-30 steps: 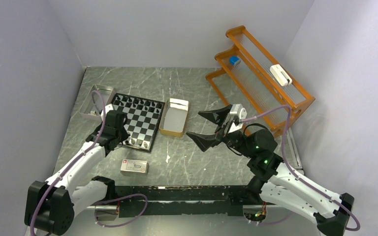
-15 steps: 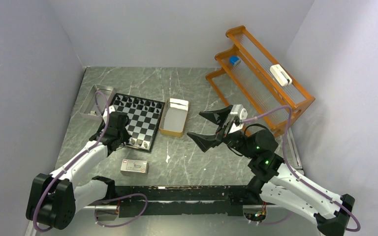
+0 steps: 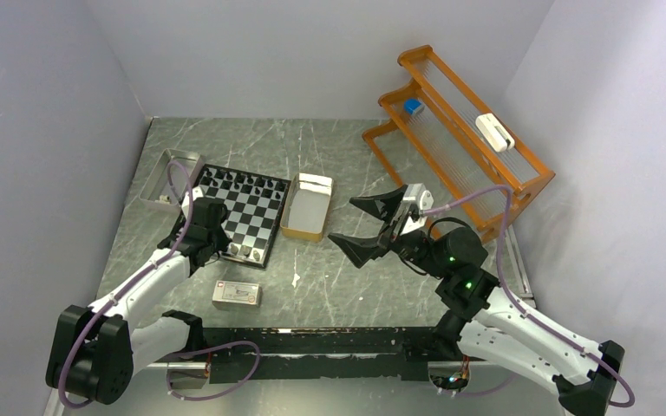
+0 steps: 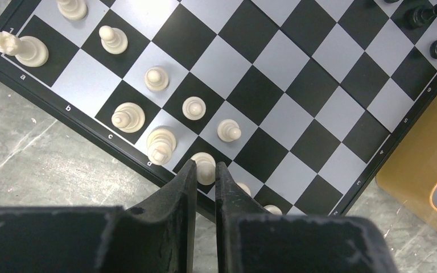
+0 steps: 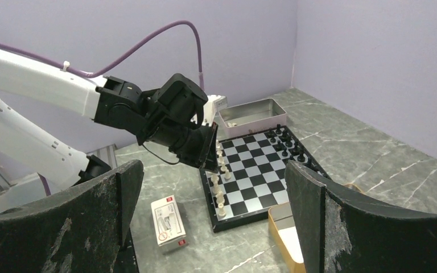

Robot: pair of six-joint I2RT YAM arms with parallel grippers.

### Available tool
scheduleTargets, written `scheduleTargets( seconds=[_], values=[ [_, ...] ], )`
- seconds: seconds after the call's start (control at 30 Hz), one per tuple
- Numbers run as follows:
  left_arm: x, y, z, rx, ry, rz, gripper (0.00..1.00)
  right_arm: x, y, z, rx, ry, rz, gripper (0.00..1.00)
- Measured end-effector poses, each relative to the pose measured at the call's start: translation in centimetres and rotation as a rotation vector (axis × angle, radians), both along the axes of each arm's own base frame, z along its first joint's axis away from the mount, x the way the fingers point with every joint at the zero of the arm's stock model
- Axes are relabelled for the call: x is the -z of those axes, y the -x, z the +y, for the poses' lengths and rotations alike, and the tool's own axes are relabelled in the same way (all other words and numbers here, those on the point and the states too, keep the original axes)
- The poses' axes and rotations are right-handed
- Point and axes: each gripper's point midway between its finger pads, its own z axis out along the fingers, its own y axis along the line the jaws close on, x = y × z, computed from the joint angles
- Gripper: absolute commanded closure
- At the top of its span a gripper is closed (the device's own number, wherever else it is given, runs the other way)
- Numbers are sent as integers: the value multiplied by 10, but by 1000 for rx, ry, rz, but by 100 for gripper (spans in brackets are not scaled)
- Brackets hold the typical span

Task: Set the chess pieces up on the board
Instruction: Place the chess piece on the chessboard.

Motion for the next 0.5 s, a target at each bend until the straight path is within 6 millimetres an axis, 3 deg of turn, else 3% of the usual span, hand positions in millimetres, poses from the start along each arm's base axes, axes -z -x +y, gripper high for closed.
scheduleTargets(
  seconds=[0.1, 0.3, 0.5],
  values=[
    [0, 0, 0, 0, 0, 0, 85, 1, 0, 0, 0, 3, 2, 0],
    [1, 0, 0, 0, 1, -1, 69, 0, 0, -1, 4, 0, 1, 0],
    [1, 2, 0, 2, -1, 5, 62, 0, 0, -1, 4, 0, 1, 0]
  ],
)
